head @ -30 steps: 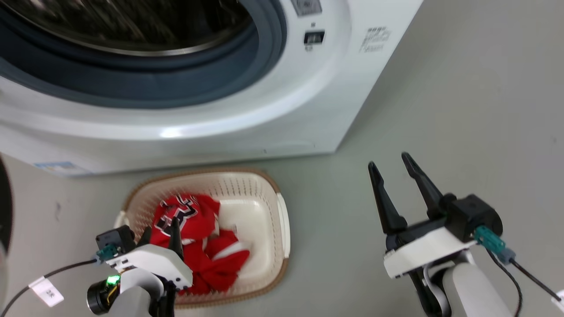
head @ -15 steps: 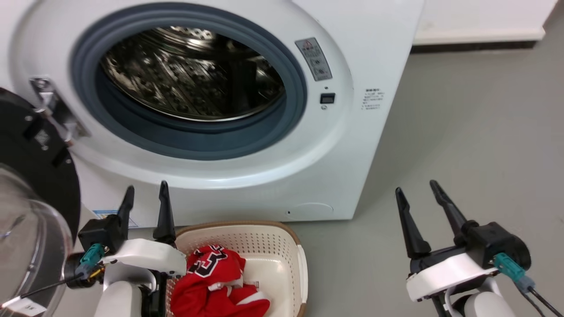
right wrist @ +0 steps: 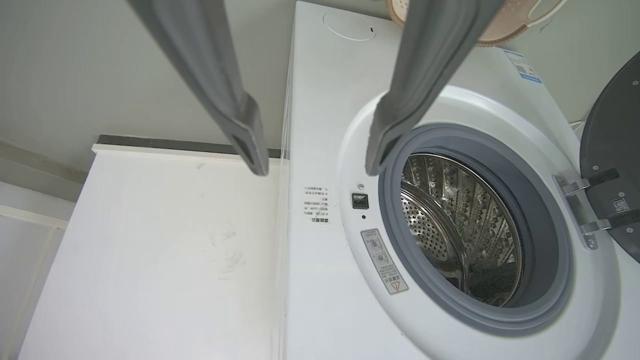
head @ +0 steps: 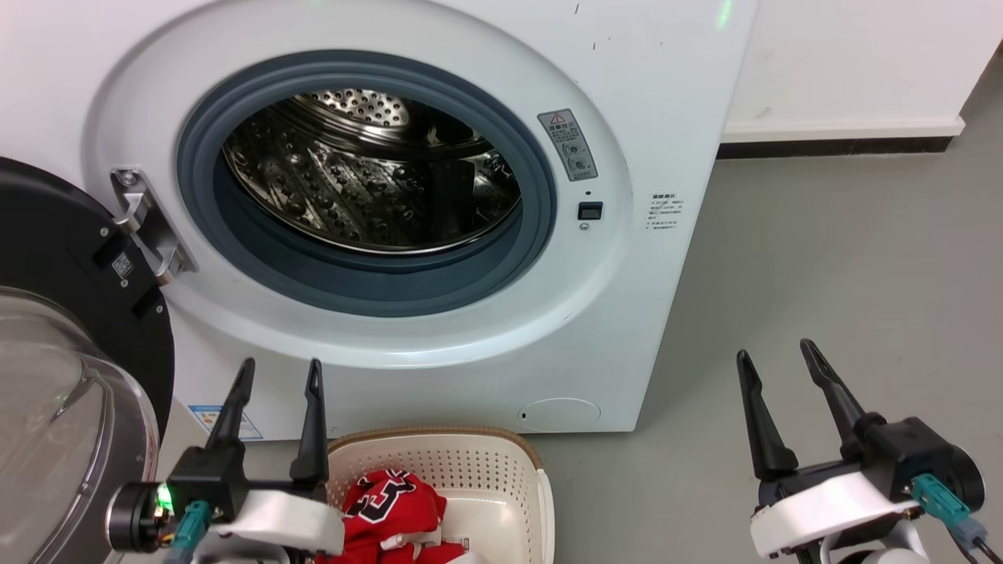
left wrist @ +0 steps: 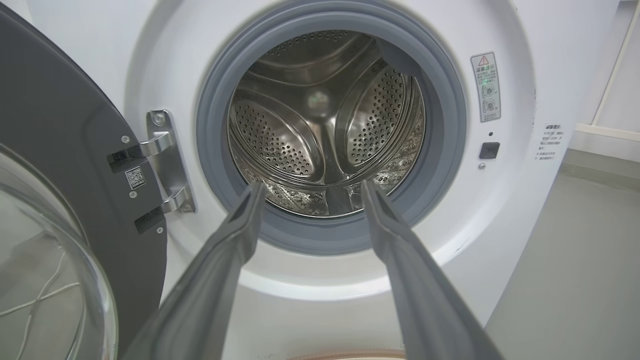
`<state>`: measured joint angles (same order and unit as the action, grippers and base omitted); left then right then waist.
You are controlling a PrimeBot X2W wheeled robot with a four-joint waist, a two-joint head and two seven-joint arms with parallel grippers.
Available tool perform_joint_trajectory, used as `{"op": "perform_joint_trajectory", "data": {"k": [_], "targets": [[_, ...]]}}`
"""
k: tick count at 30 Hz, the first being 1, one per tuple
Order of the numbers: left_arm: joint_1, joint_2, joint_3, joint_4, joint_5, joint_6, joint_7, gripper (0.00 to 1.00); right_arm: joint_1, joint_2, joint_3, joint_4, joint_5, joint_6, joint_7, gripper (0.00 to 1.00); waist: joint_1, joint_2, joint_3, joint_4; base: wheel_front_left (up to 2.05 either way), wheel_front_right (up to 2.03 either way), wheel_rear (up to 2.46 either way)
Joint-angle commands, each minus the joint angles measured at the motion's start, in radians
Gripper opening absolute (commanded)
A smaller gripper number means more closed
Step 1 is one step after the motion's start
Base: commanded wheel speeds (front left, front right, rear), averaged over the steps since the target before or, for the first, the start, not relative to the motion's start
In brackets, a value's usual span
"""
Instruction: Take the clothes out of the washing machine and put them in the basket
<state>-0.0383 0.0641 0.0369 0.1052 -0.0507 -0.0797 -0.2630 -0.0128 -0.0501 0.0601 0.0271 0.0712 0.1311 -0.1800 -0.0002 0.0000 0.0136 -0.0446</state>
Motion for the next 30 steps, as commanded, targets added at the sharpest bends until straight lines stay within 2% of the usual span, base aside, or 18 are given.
{"op": "perform_joint_trajectory", "data": {"k": [1,19,20,23,30], "targets": [[0.021,0.003,-0.006,-0.007,0.000,0.003,-0.002,1.00,0.020,0.000,-0.002,-0.010,0.005,-0.001,0.004,1.00,0.0002,0.0000,-0.007,-0.003,0.00,0.00,0.00],[0.042,0.013,-0.018,-0.015,-0.046,0.013,0.007,1.00,0.035,0.000,0.014,-0.006,0.038,-0.001,0.017,1.00,0.0002,0.0000,-0.014,-0.005,0.00,0.00,0.00],[0.042,0.015,-0.017,-0.016,-0.046,0.016,0.007,0.00,0.034,0.000,0.015,-0.006,0.039,-0.001,0.017,0.00,0.0002,0.0000,-0.014,-0.006,0.00,0.00,0.00],[0.051,0.011,-0.019,0.011,-0.045,0.013,0.014,0.00,0.046,0.000,0.016,0.014,0.035,0.000,0.015,0.00,0.0002,0.0000,-0.014,-0.006,0.00,0.00,0.00],[0.028,0.009,0.002,0.035,-0.188,0.007,0.060,0.00,0.038,-0.009,0.011,0.025,0.192,0.000,0.029,0.00,0.0002,0.0000,-0.014,-0.003,0.00,0.00,0.00]]}}
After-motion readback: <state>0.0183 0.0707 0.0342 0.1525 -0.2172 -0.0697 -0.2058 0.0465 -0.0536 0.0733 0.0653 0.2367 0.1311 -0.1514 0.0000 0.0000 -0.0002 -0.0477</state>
